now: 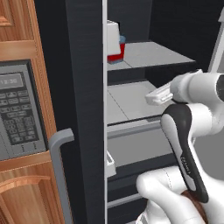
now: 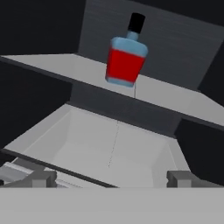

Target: Place the liquor on the top shelf of the fridge to keep it out of children's reach, and place the tomato and mushroom on lower shelves for easy access.

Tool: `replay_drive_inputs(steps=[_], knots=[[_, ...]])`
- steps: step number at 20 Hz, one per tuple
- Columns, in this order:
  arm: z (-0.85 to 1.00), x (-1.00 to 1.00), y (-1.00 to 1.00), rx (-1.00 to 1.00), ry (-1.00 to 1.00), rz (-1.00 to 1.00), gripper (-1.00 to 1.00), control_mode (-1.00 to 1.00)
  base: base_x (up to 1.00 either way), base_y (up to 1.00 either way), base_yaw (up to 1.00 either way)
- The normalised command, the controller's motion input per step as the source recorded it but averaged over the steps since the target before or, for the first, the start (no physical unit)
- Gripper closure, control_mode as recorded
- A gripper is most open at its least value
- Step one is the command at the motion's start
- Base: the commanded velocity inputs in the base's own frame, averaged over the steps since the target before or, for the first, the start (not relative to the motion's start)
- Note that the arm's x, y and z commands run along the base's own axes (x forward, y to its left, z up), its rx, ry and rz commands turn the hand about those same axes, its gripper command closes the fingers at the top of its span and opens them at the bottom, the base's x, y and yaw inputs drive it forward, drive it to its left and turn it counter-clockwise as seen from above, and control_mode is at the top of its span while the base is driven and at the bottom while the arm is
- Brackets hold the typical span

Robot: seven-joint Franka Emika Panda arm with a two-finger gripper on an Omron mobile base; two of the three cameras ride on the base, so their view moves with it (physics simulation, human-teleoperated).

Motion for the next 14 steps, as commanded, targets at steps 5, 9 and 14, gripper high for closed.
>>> replay_drive_inputs(steps=[5,9,14], knots=[[-0.23,-0.34,-0.05,0.00,0.00,-0.02,-1.00,-1.00,0.00,0.00,0.00],[-0.11,-0.15,0.00,-0.01,0.01,-0.01,-1.00,1.00,-0.21,0.00,-0.01],[0.00,0.00,0.00,0.00,0.00,0.00,-1.00,1.00,-0.71,-0.09,-0.09]])
